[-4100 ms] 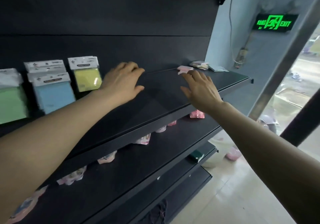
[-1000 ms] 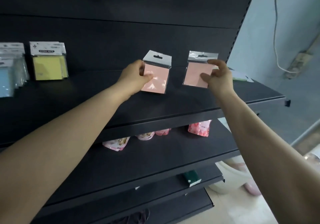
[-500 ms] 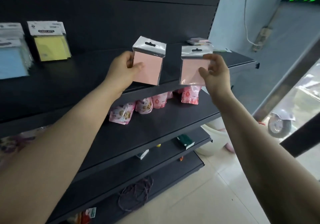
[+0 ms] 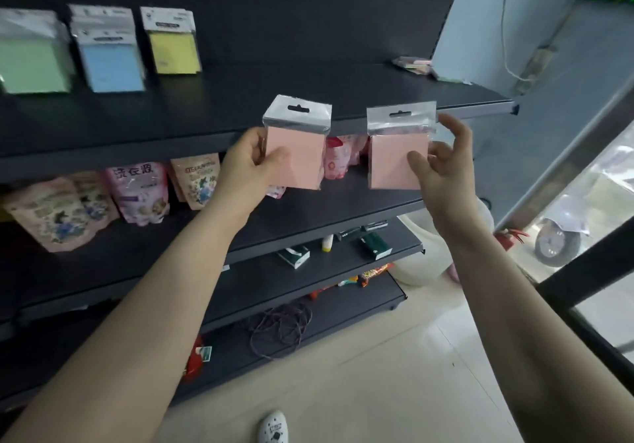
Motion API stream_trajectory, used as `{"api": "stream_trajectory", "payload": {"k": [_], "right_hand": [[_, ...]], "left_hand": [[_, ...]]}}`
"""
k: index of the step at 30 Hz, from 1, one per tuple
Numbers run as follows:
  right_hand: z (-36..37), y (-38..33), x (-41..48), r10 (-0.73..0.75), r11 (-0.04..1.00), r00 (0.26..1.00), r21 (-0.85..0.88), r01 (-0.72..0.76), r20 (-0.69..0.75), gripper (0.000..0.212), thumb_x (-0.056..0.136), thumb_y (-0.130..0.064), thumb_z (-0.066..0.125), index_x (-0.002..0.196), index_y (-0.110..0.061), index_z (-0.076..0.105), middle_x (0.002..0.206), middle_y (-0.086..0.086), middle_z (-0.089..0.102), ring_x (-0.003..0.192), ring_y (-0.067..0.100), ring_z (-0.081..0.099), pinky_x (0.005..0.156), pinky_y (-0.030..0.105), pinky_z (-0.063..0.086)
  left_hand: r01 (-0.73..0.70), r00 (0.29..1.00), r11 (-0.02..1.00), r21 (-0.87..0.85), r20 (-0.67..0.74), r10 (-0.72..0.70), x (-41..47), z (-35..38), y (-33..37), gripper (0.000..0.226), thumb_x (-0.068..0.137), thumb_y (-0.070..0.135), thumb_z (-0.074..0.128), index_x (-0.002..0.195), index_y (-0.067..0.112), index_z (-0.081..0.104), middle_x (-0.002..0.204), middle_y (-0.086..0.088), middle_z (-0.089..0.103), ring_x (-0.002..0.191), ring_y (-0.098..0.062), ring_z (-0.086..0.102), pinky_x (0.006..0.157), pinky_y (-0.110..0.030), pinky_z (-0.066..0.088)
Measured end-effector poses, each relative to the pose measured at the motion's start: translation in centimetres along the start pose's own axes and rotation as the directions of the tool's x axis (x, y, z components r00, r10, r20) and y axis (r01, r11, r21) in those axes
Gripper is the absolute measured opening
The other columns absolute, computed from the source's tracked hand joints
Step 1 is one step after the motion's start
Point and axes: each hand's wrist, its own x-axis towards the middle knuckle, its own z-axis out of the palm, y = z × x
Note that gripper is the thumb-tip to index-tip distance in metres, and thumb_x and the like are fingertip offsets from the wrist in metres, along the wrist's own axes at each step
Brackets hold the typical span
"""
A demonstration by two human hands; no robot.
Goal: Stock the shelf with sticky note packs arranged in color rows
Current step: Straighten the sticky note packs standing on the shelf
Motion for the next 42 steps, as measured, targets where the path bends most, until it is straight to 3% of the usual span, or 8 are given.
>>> {"api": "stream_trajectory", "payload": {"k": [4,7,10,15,23,26,31,42], "right_hand": [[3.0,-1.8,-2.7,0.031,0.996,0.999,0.078,-0.032,0.020,0.044,0.085,-0.011,0.059,0.116,-0.040,0.045,0.100,0.007,0.067,0.087,0.026,0.063,0.088,0.044,0.052],[6.5,-3.3,-4.1,0.033,0.993,0.996,0.110,-0.043,0.087,0.037,0.085,-0.007,0.058,0.118,-0.021,0.051,0.104,0.011,0.067,0.092,0.019,0.064,0.083,0.038,0.054],[10.4,-4.9,-4.9,0.019,0.986,0.989,0.161,-0.043,0.146,0.034,0.088,0.000,0.055,0.119,-0.013,0.052,0.105,0.003,0.068,0.095,0.013,0.065,0.083,0.029,0.053],[18.3,-8.5,-5.8,-0.001,0.976,0.983,0.215,-0.040,0.186,0.027,0.090,-0.001,0.053,0.113,-0.014,0.055,0.096,-0.003,0.068,0.088,0.010,0.065,0.073,0.026,0.053],[32.0,-14.5,-5.9,-0.015,0.946,0.987,0.321,-0.038,0.161,0.012,0.093,-0.013,0.056,0.105,-0.013,0.057,0.091,0.003,0.065,0.086,0.018,0.063,0.078,0.038,0.053],[36.6,-16.8,-5.6,-0.042,0.955,0.981,0.297,-0.017,0.189,0.015,0.091,-0.020,0.061,0.104,-0.013,0.058,0.086,0.012,0.062,0.078,0.023,0.060,0.066,0.037,0.049],[43.7,-19.7,-4.2,-0.017,0.963,0.960,0.264,-0.060,0.280,0.011,0.093,-0.012,0.061,0.104,-0.011,0.058,0.078,-0.001,0.070,0.067,0.009,0.064,0.052,0.021,0.044],[55.9,-21.2,-0.5,0.028,0.975,0.871,0.177,-0.132,0.491,0.011,0.090,-0.011,0.065,0.098,-0.015,0.059,0.084,0.000,0.069,0.074,0.009,0.063,0.062,0.024,0.050]], "left_hand": [[-0.001,0.998,1.000,0.010,-0.056,0.001,-3.3,-4.3,0.8,0.018,0.094,0.015,0.058,0.102,0.031,0.057,0.099,0.017,0.066,0.093,-0.005,0.062,0.073,-0.027,0.051],[-0.010,0.996,0.999,0.042,-0.086,0.014,-4.9,-8.1,1.2,0.017,0.094,0.015,0.058,0.108,0.025,0.058,0.103,0.012,0.067,0.094,-0.006,0.062,0.075,-0.025,0.052],[-0.015,0.993,0.998,0.059,-0.118,0.022,-5.4,-12.1,1.3,0.017,0.095,0.013,0.056,0.111,0.017,0.057,0.101,0.009,0.066,0.088,-0.004,0.061,0.061,-0.016,0.052],[-0.003,0.990,0.997,0.082,-0.143,0.015,-4.2,-20.1,0.9,0.016,0.093,0.019,0.059,0.103,0.031,0.059,0.104,0.012,0.069,0.099,-0.006,0.064,0.088,-0.032,0.054],[-0.048,0.990,0.988,0.150,-0.121,0.067,-0.6,-34.8,1.6,0.020,0.095,0.016,0.056,0.115,0.020,0.057,0.109,0.007,0.067,0.099,-0.008,0.064,0.088,-0.029,0.053],[-0.036,0.983,0.978,0.206,-0.168,0.072,1.3,-40.0,1.9,0.023,0.098,0.019,0.051,0.121,0.020,0.052,0.114,0.008,0.063,0.103,-0.006,0.060,0.090,-0.028,0.051],[-0.002,0.965,0.969,0.246,-0.255,0.067,4.1,-46.7,2.0,0.023,0.099,0.018,0.048,0.121,0.023,0.048,0.118,0.006,0.060,0.106,-0.009,0.058,0.091,-0.027,0.049],[0.074,0.914,0.968,0.241,-0.406,0.031,6.5,-53.9,2.2,0.026,0.099,0.017,0.046,0.125,0.020,0.047,0.115,0.008,0.060,0.103,-0.005,0.057,0.084,-0.020,0.046]]}}
